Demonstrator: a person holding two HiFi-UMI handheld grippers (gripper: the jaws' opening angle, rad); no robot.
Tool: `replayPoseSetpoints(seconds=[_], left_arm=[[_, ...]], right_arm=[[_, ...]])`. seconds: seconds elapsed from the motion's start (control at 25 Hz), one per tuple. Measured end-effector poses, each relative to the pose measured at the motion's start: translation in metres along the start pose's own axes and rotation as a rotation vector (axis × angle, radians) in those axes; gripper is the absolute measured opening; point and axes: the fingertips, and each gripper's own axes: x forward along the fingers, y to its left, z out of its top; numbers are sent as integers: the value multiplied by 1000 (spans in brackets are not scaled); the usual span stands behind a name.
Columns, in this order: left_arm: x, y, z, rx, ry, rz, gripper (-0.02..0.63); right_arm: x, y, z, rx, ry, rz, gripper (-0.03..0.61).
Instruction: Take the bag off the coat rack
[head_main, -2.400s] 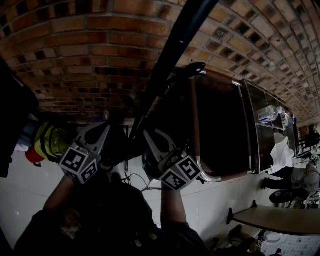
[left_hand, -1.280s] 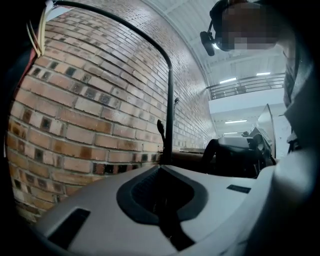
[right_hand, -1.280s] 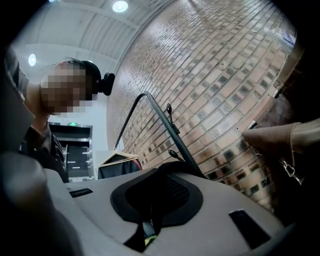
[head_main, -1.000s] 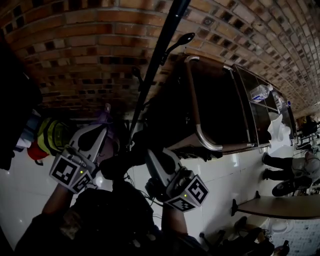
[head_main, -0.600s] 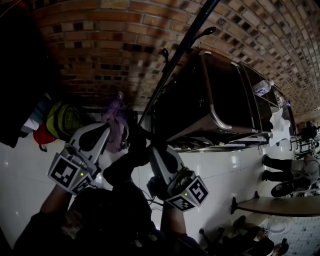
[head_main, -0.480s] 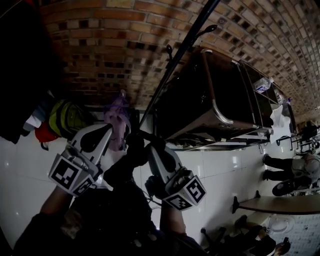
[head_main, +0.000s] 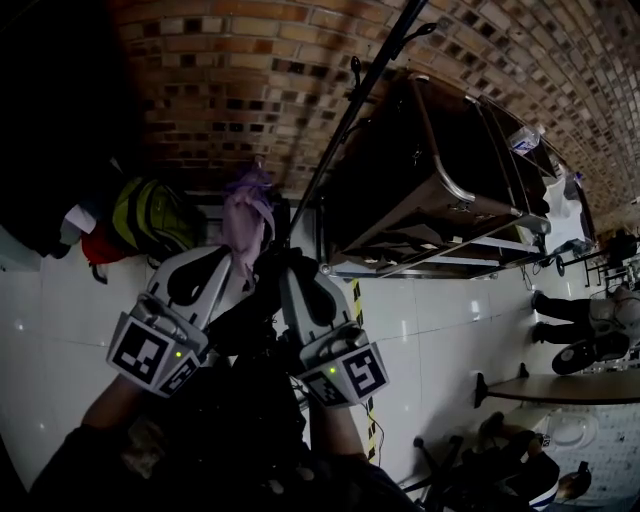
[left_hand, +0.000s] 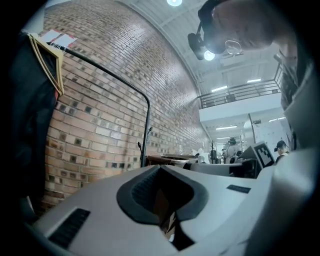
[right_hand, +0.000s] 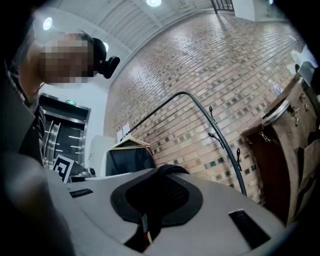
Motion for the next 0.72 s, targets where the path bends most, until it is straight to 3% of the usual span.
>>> replayPoseSetpoints(seconds=[0.4, 0.72], left_arm=[[-44, -22, -3, 23, -1, -5, 18], [-52, -52, 1, -5, -25, -103, 18]], right_arm=[[-15, 35, -14, -114, 31, -106, 21], [-42, 42, -19, -113, 81, -159, 20]])
